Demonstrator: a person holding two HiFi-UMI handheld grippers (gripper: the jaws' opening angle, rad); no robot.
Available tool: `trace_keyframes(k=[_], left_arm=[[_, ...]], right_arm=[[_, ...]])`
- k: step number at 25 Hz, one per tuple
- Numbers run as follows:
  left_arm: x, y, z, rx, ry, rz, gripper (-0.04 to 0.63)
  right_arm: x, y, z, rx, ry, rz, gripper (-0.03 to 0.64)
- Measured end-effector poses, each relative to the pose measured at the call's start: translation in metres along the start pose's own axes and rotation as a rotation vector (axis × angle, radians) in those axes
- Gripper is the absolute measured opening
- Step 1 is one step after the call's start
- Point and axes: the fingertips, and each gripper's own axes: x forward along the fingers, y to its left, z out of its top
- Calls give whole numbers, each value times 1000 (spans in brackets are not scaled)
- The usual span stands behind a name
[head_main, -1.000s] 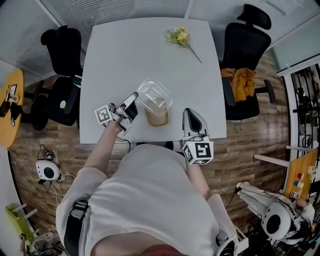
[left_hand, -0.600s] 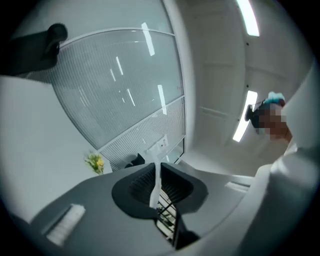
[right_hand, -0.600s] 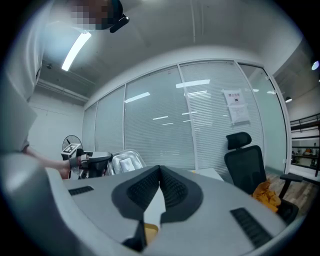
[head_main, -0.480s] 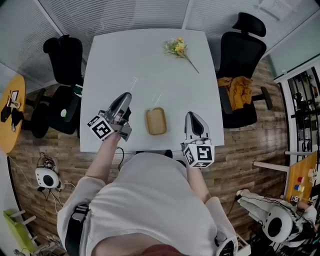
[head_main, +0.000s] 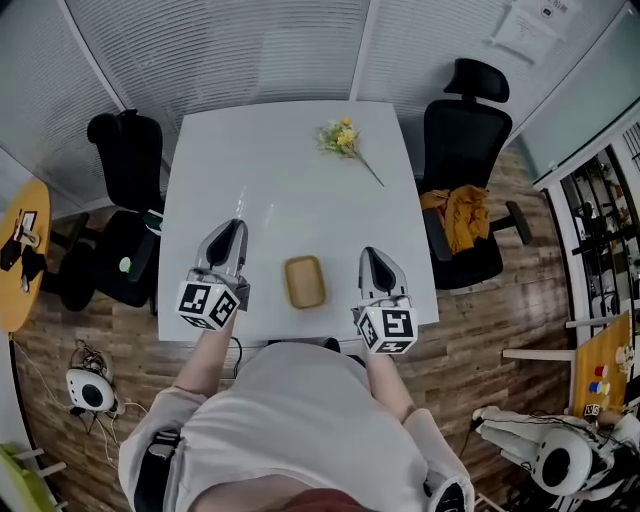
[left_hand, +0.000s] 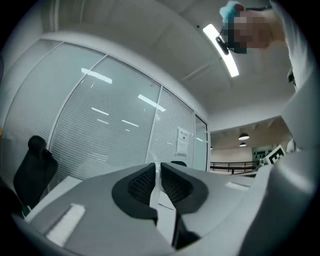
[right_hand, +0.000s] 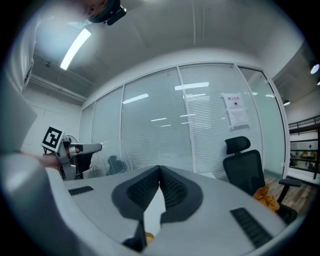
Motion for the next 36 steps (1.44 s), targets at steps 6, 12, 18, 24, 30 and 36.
trace_keyframes(k=[6, 12, 18, 24, 30, 36], left_arm=[[-3, -10, 18, 192, -66, 55, 44], [-6, -9, 23, 205, -91, 68, 44], [-7, -12, 21, 215, -79, 78, 44], [-6, -13, 19, 204, -67, 72, 44], [-4, -16, 15, 222, -54, 61, 44], [-5, -21, 15, 224, -51, 49, 44]], right_arm=[[9, 2, 17, -17, -33, 26, 6], [20, 14, 31, -37, -44, 63, 6], [26, 19, 37, -44, -55, 85, 6], [30, 22, 39, -43, -56, 97, 6], [30, 22, 39, -42, -56, 98, 6], [26, 23, 37, -34, -53, 95, 6]])
